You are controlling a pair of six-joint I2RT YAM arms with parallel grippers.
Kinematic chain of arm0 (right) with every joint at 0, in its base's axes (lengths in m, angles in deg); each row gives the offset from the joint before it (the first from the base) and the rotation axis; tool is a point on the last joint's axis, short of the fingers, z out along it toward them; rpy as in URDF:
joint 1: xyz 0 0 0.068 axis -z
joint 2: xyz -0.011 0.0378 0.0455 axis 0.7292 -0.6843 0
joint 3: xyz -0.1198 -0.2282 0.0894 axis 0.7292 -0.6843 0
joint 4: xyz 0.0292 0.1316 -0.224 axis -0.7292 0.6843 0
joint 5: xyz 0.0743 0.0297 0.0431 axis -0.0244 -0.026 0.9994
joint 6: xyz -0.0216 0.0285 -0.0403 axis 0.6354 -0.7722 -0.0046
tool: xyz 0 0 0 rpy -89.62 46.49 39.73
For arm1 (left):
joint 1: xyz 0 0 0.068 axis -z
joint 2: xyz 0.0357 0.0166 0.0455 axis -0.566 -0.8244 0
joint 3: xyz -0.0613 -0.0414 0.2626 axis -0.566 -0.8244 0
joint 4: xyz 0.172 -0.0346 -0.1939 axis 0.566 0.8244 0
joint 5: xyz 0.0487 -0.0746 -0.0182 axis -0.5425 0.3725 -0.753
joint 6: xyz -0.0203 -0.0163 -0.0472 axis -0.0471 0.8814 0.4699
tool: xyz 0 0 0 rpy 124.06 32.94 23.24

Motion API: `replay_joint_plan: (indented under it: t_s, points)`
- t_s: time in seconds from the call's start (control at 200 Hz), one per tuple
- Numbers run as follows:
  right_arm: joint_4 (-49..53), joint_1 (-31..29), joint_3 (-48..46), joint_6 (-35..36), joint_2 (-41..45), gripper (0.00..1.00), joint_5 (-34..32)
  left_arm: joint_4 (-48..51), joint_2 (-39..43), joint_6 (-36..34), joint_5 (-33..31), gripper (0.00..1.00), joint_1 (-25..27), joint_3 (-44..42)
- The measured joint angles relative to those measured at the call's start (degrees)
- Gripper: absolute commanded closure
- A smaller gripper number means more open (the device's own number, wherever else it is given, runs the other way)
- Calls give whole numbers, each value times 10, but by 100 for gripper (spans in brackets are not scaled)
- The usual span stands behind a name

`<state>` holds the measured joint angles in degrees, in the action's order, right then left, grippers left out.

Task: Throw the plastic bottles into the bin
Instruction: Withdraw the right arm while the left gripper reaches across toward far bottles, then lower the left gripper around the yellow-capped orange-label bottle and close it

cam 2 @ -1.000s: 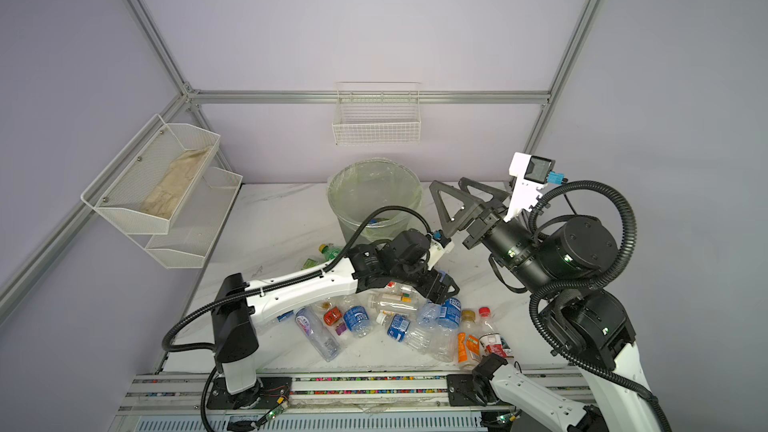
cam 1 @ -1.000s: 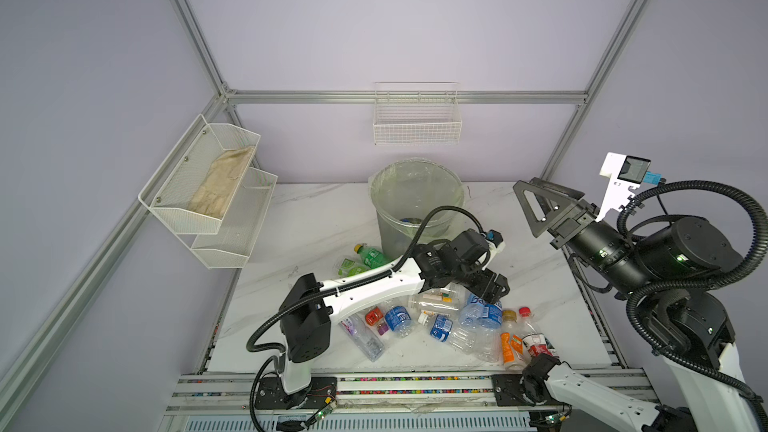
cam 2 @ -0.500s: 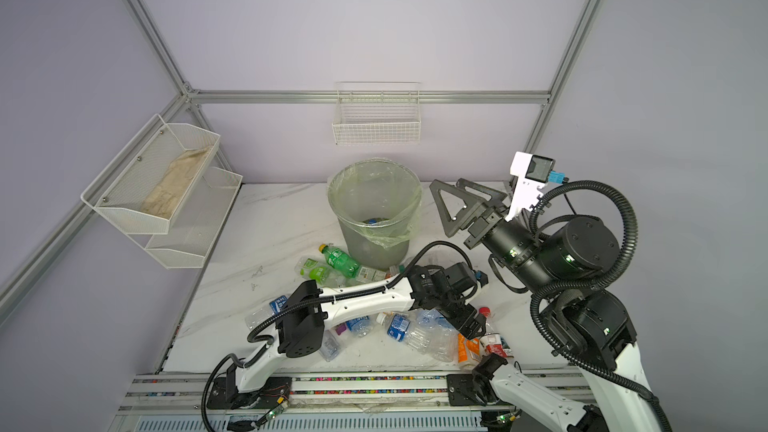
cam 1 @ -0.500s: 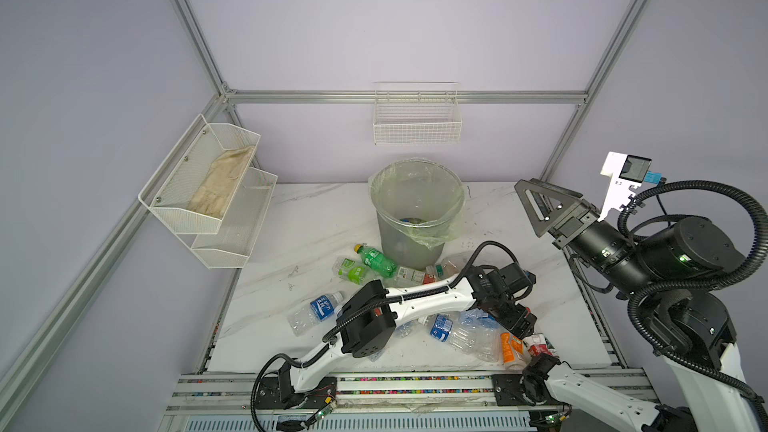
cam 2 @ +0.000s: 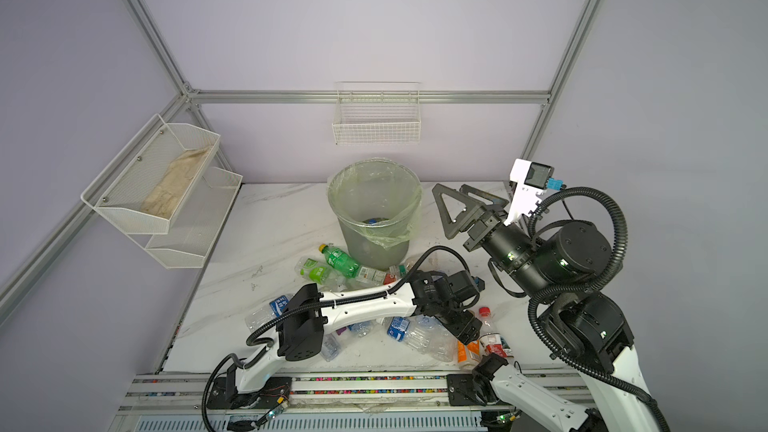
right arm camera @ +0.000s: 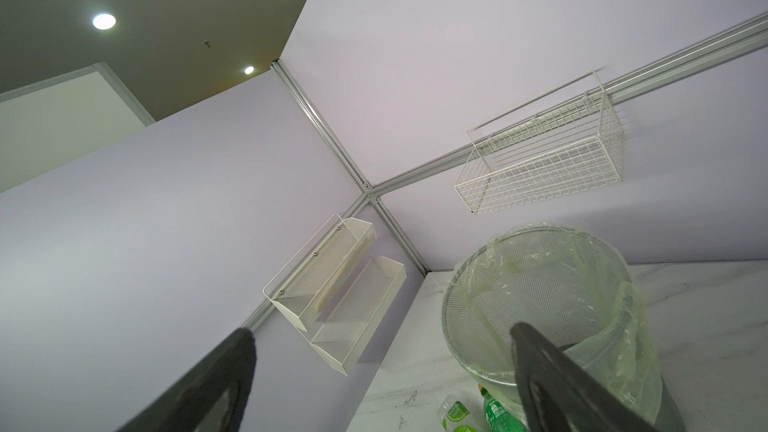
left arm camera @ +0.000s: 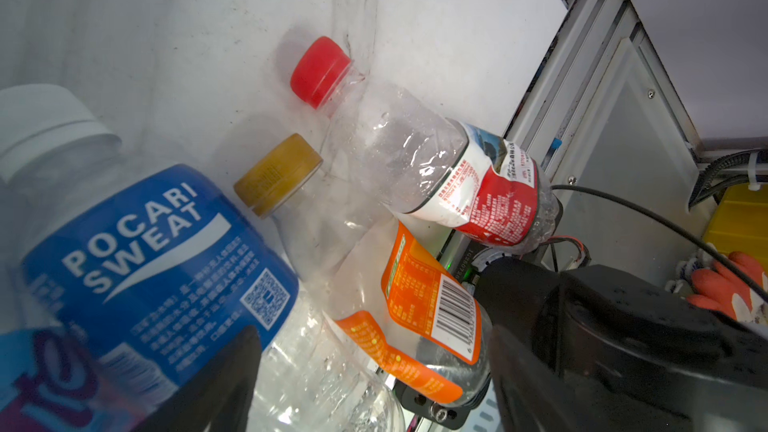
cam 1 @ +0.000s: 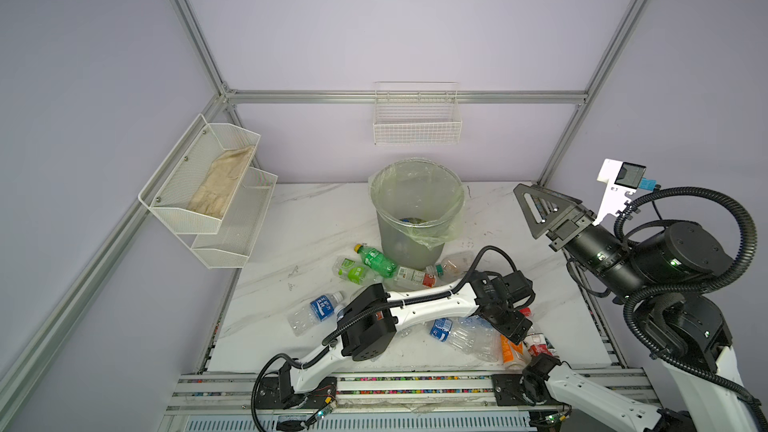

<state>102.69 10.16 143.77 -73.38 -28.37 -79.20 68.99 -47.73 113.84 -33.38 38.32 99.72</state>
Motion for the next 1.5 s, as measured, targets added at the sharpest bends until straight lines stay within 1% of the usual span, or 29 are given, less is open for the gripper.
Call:
replay_joint_plan:
  t_s: [0.235, 0.505, 1.045, 1.405, 1.5]
  points:
    - [5, 0, -9, -1, 9, 3, -12, 11, -4, 5, -6, 24, 5, 3]
    - [9, 0, -11, -6, 11, 2, -24, 27, -44, 6, -9, 24, 17, 51]
    - [15, 0, -11, -11, 43, 3, -43, 63, -85, 15, -39, 25, 19, 84]
    - [17, 0, -13, -11, 43, 3, -51, 67, -102, 20, -49, 32, 19, 97]
    - [17, 0, -16, -11, 43, 3, -52, 67, -103, 20, -53, 36, 19, 97]
